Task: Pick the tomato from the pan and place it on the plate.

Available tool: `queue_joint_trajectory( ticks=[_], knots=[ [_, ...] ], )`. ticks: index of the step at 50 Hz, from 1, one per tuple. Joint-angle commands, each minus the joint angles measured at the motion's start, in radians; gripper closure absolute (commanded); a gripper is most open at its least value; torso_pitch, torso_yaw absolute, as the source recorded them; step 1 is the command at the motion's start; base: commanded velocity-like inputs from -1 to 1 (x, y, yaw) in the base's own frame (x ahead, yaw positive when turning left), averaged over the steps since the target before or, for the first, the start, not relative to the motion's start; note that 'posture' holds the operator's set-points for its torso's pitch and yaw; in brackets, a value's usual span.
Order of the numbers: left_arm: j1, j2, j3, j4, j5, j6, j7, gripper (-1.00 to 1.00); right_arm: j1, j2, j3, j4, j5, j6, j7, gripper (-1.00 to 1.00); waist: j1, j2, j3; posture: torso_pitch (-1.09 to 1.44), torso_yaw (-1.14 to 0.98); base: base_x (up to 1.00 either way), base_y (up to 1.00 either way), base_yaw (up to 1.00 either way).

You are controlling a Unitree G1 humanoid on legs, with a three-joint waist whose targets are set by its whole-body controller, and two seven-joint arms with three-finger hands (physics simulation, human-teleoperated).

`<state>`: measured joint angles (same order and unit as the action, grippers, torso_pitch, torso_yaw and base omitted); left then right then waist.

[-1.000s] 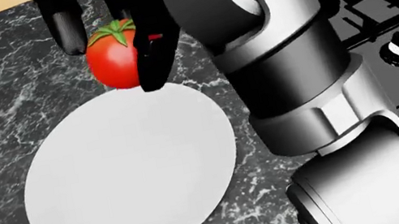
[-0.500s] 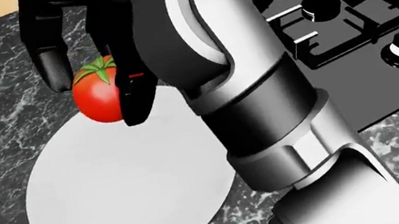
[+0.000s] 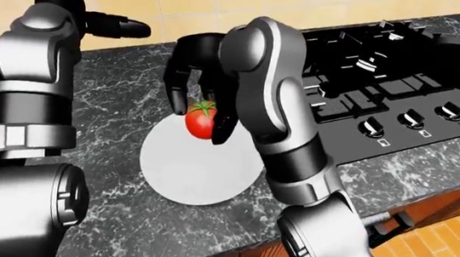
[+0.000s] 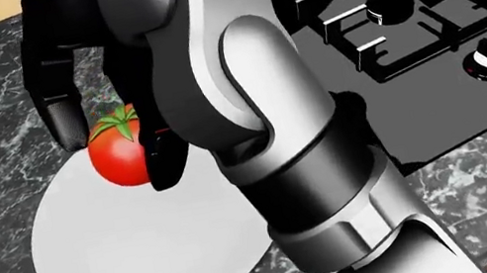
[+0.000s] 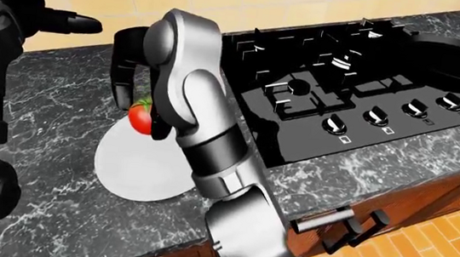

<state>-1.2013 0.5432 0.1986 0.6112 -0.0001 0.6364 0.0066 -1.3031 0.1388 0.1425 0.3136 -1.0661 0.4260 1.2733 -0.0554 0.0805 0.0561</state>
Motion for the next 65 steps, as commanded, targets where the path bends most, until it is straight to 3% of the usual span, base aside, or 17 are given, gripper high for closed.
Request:
queue_joint_trajectory(
  ticks=[1,28,38,47,65],
  knots=[
    [-0.038,0.017,0.007,-0.036,0.003,-0.031,0.004,-1.00,-0.032,-0.005,-0.011,-0.030,-0.011,-0.011,-0.010,1.00,-0.001,0.008,-0.032,0.00,0.00,0.00,0.00,0.00],
    [-0.031,0.023,0.011,-0.016,-0.003,-0.053,0.005,-1.00,-0.033,0.032,0.002,0.031,-0.072,-0.101,0.013,1.00,-0.004,0.013,-0.036,0.00,0.00,0.00,0.00,0.00],
    [-0.030,0.030,0.012,-0.011,-0.006,-0.056,0.004,-1.00,-0.002,0.048,0.016,0.023,-0.130,-0.180,0.016,1.00,-0.006,0.015,-0.037,0.00,0.00,0.00,0.00,0.00],
    [-0.025,0.033,0.014,-0.016,-0.009,-0.055,0.002,-1.00,0.085,0.104,0.043,-0.036,-0.198,-0.204,0.040,1.00,-0.007,0.018,-0.038,0.00,0.00,0.00,0.00,0.00],
    [-0.022,0.033,0.014,-0.007,-0.010,-0.064,0.003,-1.00,0.115,0.118,0.033,0.012,-0.230,-0.264,-0.048,1.00,-0.007,0.020,-0.041,0.00,0.00,0.00,0.00,0.00]
  ],
)
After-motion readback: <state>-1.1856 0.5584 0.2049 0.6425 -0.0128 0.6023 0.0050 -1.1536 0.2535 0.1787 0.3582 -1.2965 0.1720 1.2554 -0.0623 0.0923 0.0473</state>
